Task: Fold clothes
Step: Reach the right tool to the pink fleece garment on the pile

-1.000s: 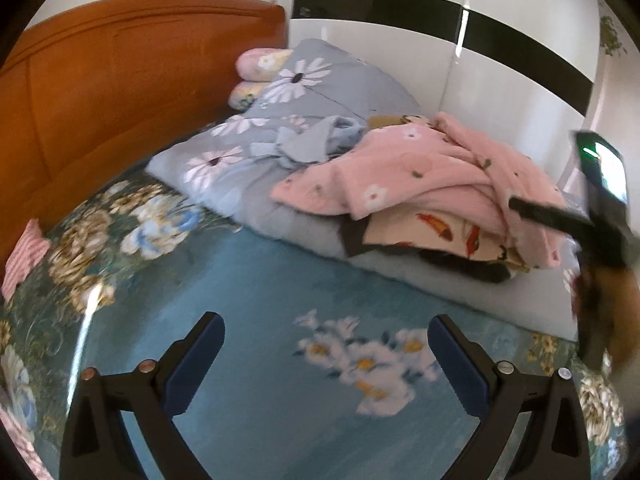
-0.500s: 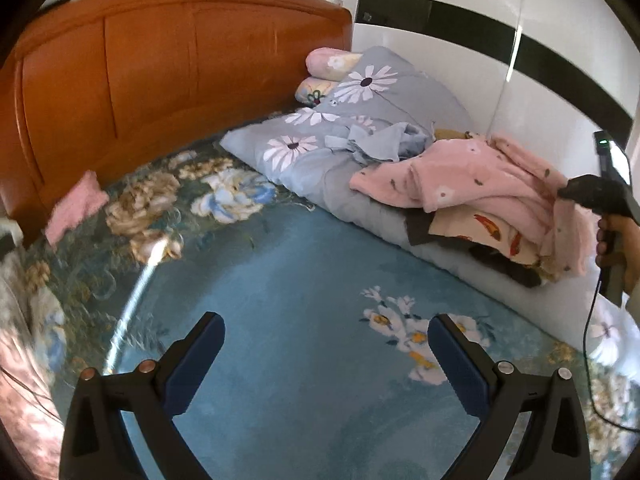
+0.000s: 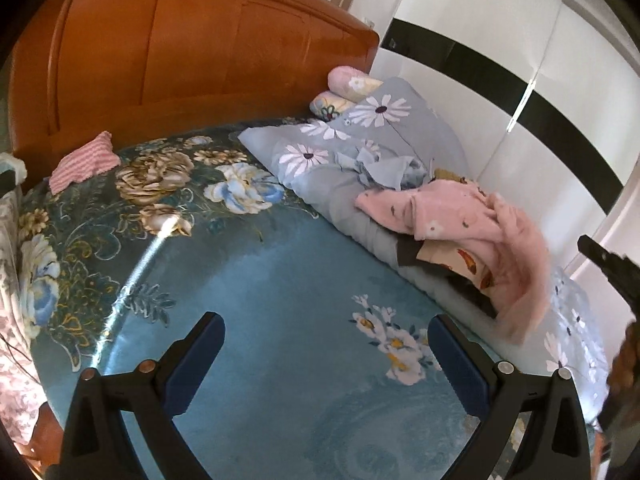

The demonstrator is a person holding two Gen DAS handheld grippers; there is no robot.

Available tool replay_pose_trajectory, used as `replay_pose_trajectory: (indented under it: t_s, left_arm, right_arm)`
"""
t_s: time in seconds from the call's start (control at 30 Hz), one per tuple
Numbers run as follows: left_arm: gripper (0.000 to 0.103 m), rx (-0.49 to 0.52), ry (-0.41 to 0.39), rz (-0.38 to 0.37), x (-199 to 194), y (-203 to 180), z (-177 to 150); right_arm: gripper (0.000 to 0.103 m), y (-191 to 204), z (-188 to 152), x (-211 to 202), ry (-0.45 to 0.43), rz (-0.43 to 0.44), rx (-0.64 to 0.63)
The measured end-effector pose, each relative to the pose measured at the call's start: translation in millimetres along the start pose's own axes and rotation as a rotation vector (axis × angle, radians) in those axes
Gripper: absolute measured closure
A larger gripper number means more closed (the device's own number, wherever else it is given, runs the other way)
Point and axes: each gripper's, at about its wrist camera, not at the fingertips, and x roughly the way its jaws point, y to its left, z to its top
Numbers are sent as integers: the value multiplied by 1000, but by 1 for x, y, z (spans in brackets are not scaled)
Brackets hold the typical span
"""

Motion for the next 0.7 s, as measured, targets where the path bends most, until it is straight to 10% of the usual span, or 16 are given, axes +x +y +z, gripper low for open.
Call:
replay_pose_trajectory:
  t_s: [0.2, 0.47, 0.5, 0.6, 0.7]
  left_arm:
    - [0, -31, -10, -1, -25, 21, -7]
    - [0, -55, 14, -5, -27, 33, -17]
    - [0, -53, 15, -4, -27, 33, -19]
    - [0, -47, 39, 0, -18, 30, -25]
    - [0, -43, 76, 13, -6, 28, -28]
  right_arm:
    - [103, 94, -32, 5, 44, 57, -240]
    - [101, 34, -43, 28, 112, -213, -114]
    - [96, 20, -43, 27, 114, -245, -84]
    - [31, -16, -37, 33, 99, -344, 2]
    - [29, -42, -27, 48, 94, -399, 90]
